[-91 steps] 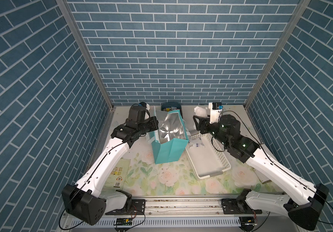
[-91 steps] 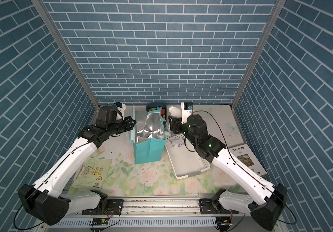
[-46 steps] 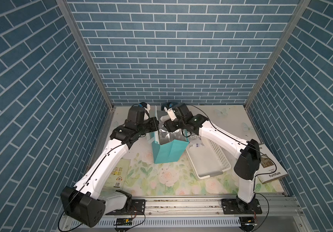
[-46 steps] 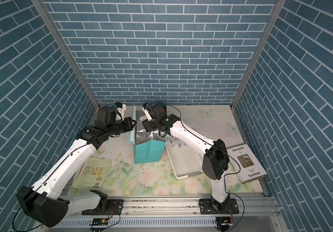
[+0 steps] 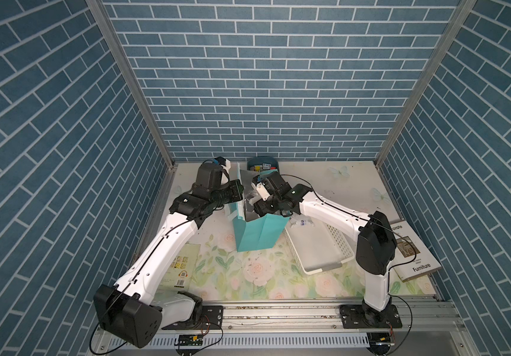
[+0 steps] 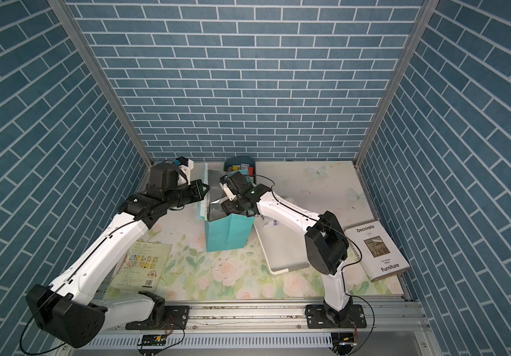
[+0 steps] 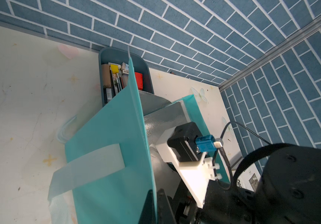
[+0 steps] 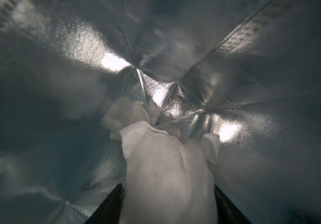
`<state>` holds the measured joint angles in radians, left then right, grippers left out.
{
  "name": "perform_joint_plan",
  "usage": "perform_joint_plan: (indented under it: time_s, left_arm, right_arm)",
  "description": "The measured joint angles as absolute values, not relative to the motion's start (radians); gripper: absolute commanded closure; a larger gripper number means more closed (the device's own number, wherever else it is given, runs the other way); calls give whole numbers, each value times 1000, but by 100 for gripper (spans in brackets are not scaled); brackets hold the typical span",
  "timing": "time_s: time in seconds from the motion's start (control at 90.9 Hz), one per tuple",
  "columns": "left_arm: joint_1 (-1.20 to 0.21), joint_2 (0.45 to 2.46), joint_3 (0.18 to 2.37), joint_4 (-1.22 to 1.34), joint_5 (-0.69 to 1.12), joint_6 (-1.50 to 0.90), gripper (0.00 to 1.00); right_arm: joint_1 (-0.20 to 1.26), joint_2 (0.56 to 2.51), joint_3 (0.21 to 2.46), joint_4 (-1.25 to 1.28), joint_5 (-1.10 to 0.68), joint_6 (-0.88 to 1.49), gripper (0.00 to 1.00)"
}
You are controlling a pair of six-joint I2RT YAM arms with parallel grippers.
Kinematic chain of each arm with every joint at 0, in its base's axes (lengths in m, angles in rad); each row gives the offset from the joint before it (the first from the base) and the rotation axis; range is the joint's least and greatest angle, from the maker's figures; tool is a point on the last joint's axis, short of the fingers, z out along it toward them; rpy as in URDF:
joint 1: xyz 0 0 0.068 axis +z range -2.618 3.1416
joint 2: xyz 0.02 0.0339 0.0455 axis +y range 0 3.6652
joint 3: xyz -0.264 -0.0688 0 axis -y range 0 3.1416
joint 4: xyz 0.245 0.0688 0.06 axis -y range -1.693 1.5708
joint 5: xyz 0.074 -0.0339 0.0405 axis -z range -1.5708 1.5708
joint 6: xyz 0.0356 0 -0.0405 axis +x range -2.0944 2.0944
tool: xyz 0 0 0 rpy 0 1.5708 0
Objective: Place the ice pack in the delivery bag
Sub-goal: Place the ice pack in the delivery bag, then pick up the ice pack from the bin.
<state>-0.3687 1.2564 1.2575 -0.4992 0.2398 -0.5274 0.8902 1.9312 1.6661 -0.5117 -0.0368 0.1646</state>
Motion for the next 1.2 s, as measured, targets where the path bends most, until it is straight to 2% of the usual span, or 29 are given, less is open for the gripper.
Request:
perform_joint_plan:
  time_s: [0.121,0.308,0.407,0.506,0.627,0.814,0.99,1.199]
  left_arm:
    - [-368,1257,1257,-505,229,-526,100]
    - [-364,1257,1254,-504,216,-526,100]
    - [-362,1257,1253,-503,204,-526,100]
    - [-358,1257,1252,-503,201,-526,100]
    - [-355,1257,1251,-503,195,-527,100]
    - [-351,1257,1245,-502,165,-527,100]
    - [-344,1257,1245,-503,154,-533,100]
    - [-344,1257,1244,-502,154,-536,100]
  right_arm:
    - [890,1851,1628,-465,-49,166,1]
    - [889,1593,1455,-319,29,223,0]
    - [872,1402,1282,-228,120,324,0]
    - [794,1224,1100,-171,186,469,0]
    - [692,1120,923,-152,263,656,0]
    - [639,1207,809,-241,282,902,1]
    - [620,1428,833,-280,175,1011,5]
    - [619,1554,864,-266,47,1138,9]
